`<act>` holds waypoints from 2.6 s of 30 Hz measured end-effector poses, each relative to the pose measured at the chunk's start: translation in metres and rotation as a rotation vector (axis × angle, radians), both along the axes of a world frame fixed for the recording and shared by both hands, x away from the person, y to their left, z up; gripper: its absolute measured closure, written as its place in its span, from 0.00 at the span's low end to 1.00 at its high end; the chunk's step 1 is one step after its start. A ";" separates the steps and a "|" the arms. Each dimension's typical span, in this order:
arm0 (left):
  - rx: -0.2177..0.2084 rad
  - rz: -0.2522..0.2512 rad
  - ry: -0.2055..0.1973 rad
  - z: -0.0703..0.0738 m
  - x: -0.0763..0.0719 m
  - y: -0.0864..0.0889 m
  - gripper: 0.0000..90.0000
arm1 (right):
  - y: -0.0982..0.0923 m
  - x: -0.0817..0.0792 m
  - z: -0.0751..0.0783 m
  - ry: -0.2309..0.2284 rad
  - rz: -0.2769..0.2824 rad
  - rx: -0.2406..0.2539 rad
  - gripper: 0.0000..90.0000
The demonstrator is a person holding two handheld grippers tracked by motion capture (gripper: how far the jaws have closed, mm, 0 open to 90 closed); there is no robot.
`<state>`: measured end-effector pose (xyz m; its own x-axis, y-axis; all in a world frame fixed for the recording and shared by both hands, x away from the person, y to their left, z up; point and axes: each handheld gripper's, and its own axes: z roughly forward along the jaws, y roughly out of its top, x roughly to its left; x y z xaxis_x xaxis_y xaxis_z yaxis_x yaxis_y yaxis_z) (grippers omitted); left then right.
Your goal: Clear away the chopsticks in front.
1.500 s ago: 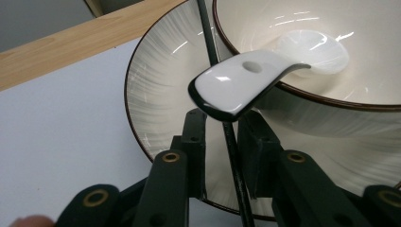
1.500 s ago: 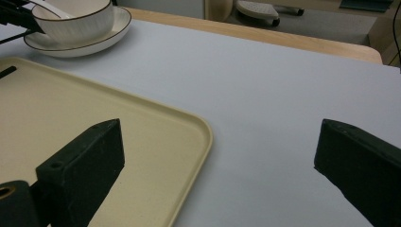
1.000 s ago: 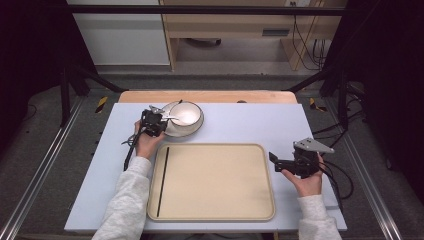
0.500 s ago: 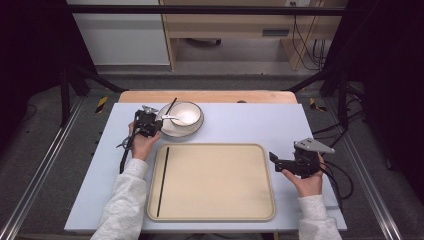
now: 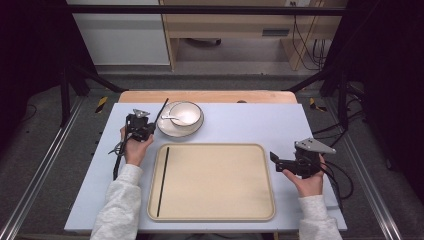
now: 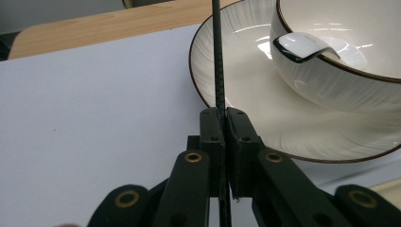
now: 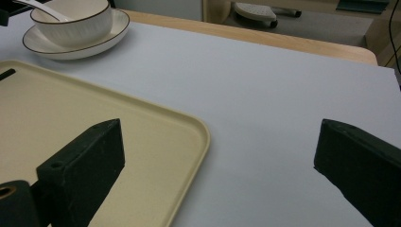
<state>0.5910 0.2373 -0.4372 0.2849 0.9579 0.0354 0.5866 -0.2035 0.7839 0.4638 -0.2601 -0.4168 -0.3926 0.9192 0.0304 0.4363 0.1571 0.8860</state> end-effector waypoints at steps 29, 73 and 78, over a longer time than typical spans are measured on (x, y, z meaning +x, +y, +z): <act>-0.120 0.139 -0.085 0.014 -0.106 0.014 0.95 | -0.009 -0.006 0.005 -0.020 -0.013 0.027 0.03; -0.219 0.120 -0.102 -0.029 -0.195 -0.061 0.95 | -0.004 -0.005 0.003 -0.012 0.000 0.026 0.03; -0.202 0.115 -0.086 -0.033 -0.194 -0.068 0.95 | -0.003 -0.005 0.003 -0.008 0.000 0.022 0.03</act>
<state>0.3966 0.1691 -0.4705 0.1779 0.9739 -0.1407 0.5263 0.0266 0.8499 0.4589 -0.2629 -0.4142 -0.3930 0.9183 0.0477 0.4289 0.1371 0.8929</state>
